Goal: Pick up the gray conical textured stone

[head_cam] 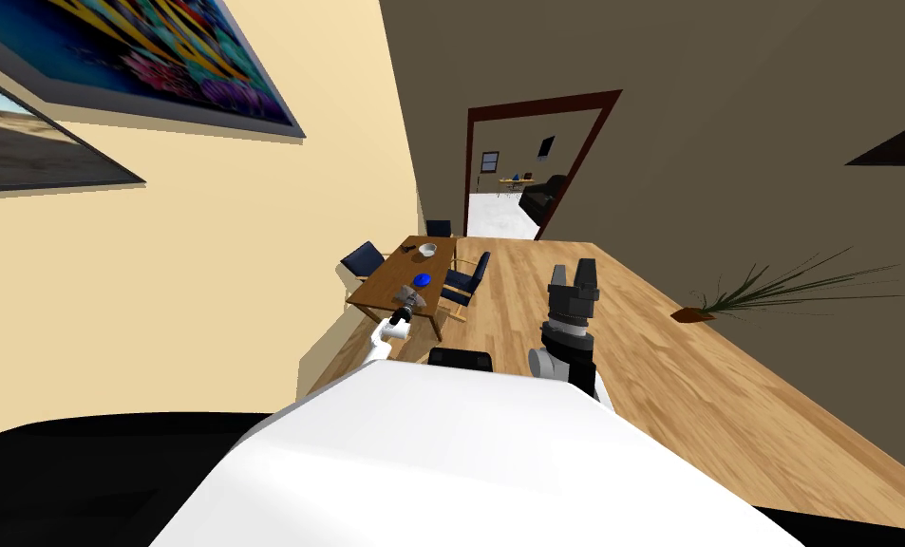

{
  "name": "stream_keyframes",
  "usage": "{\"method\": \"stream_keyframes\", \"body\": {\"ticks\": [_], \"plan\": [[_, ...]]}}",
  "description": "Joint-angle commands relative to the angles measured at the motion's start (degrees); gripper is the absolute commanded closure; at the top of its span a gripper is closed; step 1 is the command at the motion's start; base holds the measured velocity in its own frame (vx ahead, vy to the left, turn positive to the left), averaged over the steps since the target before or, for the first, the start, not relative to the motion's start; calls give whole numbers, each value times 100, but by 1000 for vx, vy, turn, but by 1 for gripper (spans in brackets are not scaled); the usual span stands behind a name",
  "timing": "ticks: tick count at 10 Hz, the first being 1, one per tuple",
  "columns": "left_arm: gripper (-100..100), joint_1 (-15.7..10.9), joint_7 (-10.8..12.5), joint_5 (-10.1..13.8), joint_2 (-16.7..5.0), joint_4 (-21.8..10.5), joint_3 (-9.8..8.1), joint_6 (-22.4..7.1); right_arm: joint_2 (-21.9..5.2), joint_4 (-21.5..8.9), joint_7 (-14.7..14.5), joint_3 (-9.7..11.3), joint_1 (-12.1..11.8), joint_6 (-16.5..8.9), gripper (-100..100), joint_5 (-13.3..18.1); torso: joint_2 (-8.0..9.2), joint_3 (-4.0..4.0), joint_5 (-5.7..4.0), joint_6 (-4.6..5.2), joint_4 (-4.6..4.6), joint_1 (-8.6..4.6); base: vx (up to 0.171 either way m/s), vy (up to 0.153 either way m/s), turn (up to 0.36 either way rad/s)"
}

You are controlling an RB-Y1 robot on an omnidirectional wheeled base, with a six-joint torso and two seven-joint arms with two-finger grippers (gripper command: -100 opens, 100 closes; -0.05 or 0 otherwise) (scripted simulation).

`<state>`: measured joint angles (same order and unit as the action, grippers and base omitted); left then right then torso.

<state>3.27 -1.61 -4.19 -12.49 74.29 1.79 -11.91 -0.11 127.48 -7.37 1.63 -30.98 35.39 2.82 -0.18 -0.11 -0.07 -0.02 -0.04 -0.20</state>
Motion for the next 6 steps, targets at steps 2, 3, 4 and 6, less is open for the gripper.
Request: {"method": "stream_keyframes", "body": {"ticks": [2,3,4,6], "plan": [[-100,-143,-70,-55,6,-337,93,-201,0,0,0,0,0,0,0,0,4,3,3,0,1,9,36,-24,-36],[-100,-175,-95,-72,8,-466,132,-278,0,0,0,0,0,0,0,0,4,3,3,0,1,9,49,-46,-38],[-100,-195,-114,-85,13,-585,167,-348,0,0,0,0,0,0,0,0,1,1,2,1,0,3,59,-51,-42],[-100,-198,-139,-99,32,-792,226,-459,0,0,0,0,0,0,0,0,-3,-2,1,0,-1,5,64,-30,-35]]}}
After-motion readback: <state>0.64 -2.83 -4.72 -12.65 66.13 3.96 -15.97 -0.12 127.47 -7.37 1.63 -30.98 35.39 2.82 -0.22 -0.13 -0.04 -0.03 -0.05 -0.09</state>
